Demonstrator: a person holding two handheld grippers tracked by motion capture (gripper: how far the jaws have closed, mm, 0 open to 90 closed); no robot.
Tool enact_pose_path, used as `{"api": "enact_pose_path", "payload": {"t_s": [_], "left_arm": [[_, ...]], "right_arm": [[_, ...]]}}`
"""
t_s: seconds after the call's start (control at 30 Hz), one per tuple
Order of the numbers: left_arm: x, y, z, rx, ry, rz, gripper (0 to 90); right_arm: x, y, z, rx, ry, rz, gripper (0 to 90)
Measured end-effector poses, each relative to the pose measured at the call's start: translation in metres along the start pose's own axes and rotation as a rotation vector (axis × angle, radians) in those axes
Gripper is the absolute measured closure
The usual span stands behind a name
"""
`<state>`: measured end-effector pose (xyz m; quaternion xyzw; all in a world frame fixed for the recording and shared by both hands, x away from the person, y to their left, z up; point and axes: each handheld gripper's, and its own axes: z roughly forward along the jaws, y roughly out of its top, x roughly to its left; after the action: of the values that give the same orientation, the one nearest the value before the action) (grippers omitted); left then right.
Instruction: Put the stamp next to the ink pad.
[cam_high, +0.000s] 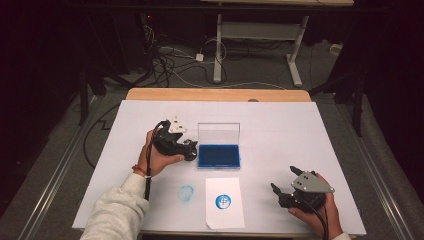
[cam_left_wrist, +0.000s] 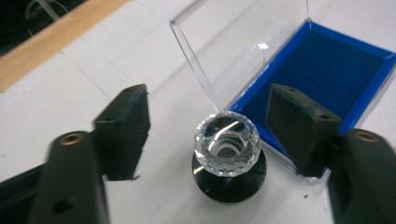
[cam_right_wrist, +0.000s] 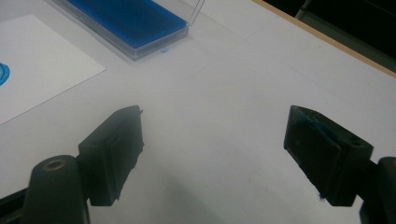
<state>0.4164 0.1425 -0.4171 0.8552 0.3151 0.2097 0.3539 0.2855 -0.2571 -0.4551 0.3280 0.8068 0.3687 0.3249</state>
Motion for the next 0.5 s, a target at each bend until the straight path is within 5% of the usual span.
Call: {"api": "enact_pose_path", "payload": {"t_s": [0.23, 0.5], "left_arm": [[-0.001, 0.001, -0.013, -0.094, 0.018, -0.002, 20.9], [-0.008, 0.002, -0.018, -0.121, 0.017, 0.013, 16.4]], "right_arm": [[0.000, -0.001, 0.002, 0.005, -0.001, 0.000, 20.1], [0.000, -0.001, 0.001, 0.001, 0.001, 0.001, 20.0]]}}
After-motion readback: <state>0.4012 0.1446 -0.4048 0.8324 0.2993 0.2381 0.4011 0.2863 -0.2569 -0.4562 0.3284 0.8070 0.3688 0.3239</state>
